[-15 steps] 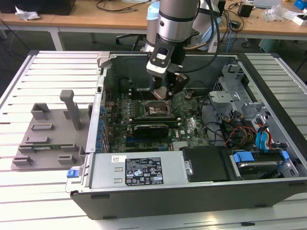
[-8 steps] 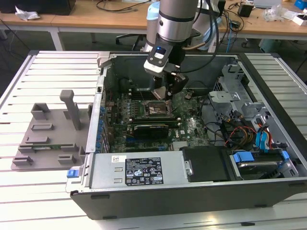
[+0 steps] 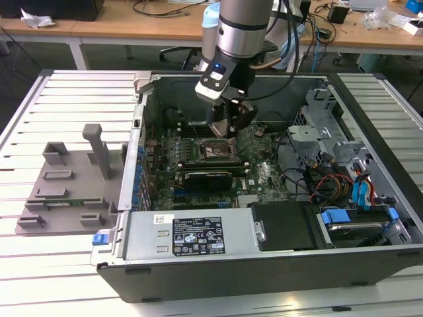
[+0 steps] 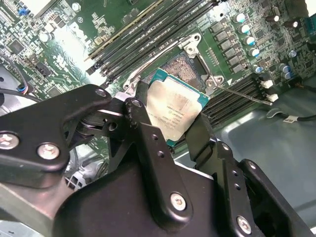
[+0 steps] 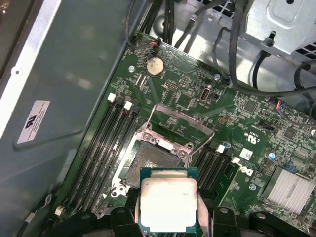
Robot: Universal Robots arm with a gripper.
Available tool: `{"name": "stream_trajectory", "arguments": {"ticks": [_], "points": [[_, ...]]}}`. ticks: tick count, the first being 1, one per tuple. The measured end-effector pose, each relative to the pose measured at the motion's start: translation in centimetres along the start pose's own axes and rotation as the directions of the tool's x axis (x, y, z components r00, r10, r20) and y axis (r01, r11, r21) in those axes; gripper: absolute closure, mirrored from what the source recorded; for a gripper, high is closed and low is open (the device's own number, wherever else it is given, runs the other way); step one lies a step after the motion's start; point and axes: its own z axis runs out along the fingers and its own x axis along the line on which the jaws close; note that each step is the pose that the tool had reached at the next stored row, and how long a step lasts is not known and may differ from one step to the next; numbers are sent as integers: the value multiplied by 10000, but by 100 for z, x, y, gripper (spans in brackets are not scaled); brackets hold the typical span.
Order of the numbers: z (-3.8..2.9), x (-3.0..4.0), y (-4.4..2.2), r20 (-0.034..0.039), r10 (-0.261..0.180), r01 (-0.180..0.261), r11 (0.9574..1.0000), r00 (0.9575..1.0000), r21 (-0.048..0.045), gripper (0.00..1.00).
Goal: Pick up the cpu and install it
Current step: 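Place the cpu into insertion slot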
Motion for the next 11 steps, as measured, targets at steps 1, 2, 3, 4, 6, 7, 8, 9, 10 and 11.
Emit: {"name": "stream_trajectory", "arguments": {"ticks": [1, 2, 3, 4, 6, 7, 8, 9, 10, 11], "points": [[0, 0, 0, -5, 111, -111, 9999, 9999, 0, 45], [0, 0, 0, -9, 209, -209, 9998, 9998, -1, 45], [0, 0, 0, -13, 291, -291, 9996, 9996, -1, 45], [0, 0, 0, -19, 428, -428, 9991, 9991, -2, 45], [1, 0, 0, -27, 598, -598, 9982, 9982, -3, 45], [1, 0, 0, -31, 711, -711, 9975, 9975, -3, 45], [1, 0, 0, -35, 854, -854, 9963, 9963, -3, 45], [1, 0, 0, -31, 920, -920, 9958, 9958, 0, 45], [1, 0, 0, -13, 985, -985, 9951, 9951, 8, 45], [1, 0, 0, 36, 1060, -1060, 9944, 9944, 26, 45]]}}
